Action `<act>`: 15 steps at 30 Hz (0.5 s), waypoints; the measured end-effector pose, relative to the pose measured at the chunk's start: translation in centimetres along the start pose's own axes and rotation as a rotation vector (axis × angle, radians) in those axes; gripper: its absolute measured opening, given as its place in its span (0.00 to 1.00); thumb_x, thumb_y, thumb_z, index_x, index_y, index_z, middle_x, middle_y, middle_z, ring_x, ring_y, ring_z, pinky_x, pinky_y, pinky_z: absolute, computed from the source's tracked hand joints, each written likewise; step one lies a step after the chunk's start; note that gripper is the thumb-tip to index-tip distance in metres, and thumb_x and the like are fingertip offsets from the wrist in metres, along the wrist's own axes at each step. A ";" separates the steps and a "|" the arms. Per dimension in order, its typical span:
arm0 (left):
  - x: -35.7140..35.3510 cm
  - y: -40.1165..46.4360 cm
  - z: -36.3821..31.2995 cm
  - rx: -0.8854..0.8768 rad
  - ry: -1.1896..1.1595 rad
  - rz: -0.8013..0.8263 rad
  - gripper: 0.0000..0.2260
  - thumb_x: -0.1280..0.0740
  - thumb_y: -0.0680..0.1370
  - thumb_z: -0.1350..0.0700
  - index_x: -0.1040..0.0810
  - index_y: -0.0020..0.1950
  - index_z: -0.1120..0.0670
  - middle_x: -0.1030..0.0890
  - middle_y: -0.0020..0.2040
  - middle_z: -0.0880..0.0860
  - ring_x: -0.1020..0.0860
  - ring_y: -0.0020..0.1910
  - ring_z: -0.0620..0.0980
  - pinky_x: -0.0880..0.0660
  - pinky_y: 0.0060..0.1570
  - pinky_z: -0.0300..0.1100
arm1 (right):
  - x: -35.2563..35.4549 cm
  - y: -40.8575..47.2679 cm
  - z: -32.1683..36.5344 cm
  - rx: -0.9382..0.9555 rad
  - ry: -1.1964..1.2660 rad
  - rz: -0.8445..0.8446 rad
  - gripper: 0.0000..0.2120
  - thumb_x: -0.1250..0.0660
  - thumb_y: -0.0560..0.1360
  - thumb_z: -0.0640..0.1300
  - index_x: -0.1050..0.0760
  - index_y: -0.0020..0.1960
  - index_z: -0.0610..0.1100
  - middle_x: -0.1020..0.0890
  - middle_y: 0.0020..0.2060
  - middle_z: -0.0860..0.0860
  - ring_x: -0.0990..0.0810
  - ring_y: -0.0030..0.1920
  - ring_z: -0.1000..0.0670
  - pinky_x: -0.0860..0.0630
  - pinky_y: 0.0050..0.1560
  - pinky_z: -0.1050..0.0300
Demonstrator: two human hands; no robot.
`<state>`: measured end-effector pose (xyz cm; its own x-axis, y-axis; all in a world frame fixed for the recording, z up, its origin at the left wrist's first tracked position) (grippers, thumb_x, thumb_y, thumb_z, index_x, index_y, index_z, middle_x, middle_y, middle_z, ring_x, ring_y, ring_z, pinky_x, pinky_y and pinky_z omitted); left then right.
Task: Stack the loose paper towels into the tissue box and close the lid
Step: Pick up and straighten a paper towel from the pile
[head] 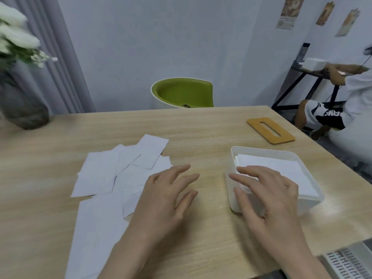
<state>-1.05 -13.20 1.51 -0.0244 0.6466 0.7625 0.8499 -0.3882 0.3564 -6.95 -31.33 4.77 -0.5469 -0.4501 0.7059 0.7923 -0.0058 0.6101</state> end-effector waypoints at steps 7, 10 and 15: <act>4.2 -5.5 7.3 0.216 0.101 -0.035 0.13 0.32 0.79 0.55 0.20 0.63 0.47 0.25 0.67 0.44 0.26 0.64 0.46 0.34 0.63 0.45 | -6.0 -0.8 4.3 0.067 0.099 0.162 0.14 0.41 0.75 0.51 0.19 0.54 0.51 0.21 0.54 0.56 0.26 0.58 0.53 0.41 0.58 0.53; 5.9 -7.5 9.5 0.286 0.141 -0.055 0.12 0.31 0.78 0.57 0.19 0.61 0.50 0.23 0.65 0.47 0.23 0.62 0.50 0.28 0.60 0.53 | -8.6 -1.3 5.7 0.063 0.136 0.261 0.13 0.40 0.75 0.51 0.20 0.55 0.52 0.21 0.53 0.57 0.28 0.58 0.56 0.43 0.58 0.56; 7.3 -9.9 11.5 0.355 0.176 -0.068 0.12 0.31 0.78 0.58 0.18 0.61 0.51 0.22 0.65 0.49 0.23 0.64 0.51 0.30 0.62 0.54 | -12.3 -2.1 7.4 0.071 0.169 0.399 0.09 0.32 0.76 0.45 0.20 0.55 0.53 0.22 0.53 0.61 0.29 0.57 0.58 0.44 0.58 0.57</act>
<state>-3.60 2.94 -2.73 -0.1508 0.5288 0.8352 0.9715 -0.0770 0.2242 -3.89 -19.15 -2.49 -0.1447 -0.5442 0.8264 0.9087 0.2574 0.3287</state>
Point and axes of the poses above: each hand's wrist, its own y-axis towards the middle knuckle, its own x-axis out of the back of the hand, z = x × y, the point moved 6 cm from there along y, towards the middle knuckle
